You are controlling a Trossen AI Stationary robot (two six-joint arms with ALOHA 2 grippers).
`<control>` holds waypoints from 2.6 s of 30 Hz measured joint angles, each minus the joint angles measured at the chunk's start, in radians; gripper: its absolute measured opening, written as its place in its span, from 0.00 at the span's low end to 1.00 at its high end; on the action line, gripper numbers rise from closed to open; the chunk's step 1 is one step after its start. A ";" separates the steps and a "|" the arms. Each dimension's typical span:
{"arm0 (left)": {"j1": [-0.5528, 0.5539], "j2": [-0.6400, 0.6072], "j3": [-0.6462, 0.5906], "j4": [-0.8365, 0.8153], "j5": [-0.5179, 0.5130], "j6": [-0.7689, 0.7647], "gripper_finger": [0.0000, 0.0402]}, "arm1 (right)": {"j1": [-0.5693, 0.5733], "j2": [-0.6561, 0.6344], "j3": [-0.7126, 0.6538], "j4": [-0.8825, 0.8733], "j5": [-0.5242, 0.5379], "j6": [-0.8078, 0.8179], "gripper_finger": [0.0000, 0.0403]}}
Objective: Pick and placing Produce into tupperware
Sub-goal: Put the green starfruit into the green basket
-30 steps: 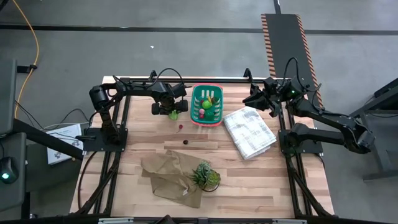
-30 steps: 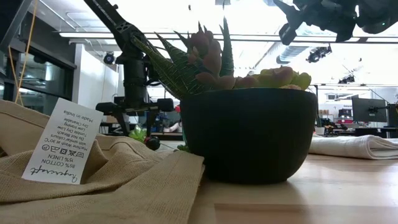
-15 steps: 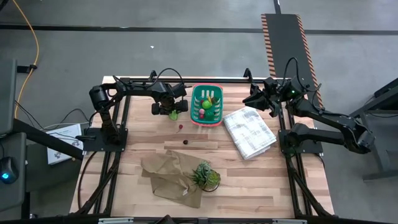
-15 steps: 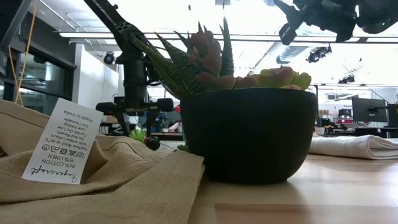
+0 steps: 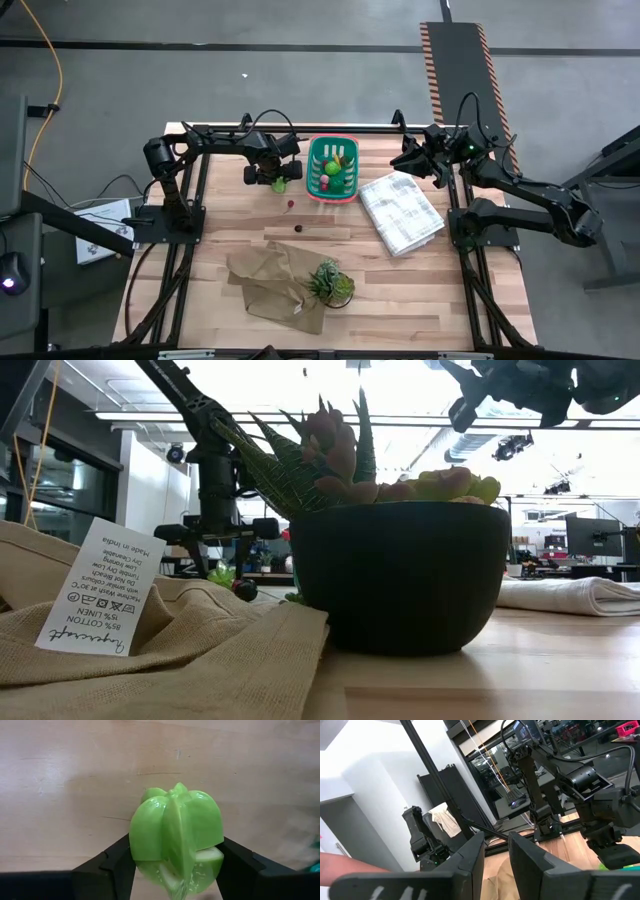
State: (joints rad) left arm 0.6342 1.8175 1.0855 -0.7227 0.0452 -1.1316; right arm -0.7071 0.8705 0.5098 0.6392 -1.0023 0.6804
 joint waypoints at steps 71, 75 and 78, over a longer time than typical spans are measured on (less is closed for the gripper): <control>-0.013 0.000 0.610 -0.340 -0.063 0.510 0.50 | 0.000 0.000 0.000 -0.007 0.000 -0.008 0.20; -0.042 0.000 0.656 -0.253 -0.047 0.555 0.50 | 0.000 0.000 0.000 -0.007 0.000 -0.010 0.20; -0.070 0.000 0.660 -0.162 -0.017 0.594 0.50 | 0.000 0.000 0.000 -0.007 0.000 -0.011 0.20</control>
State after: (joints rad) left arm 0.5640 1.8175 1.7454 -0.8851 0.0282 -0.5380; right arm -0.7071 0.8707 0.5098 0.6319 -1.0027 0.6689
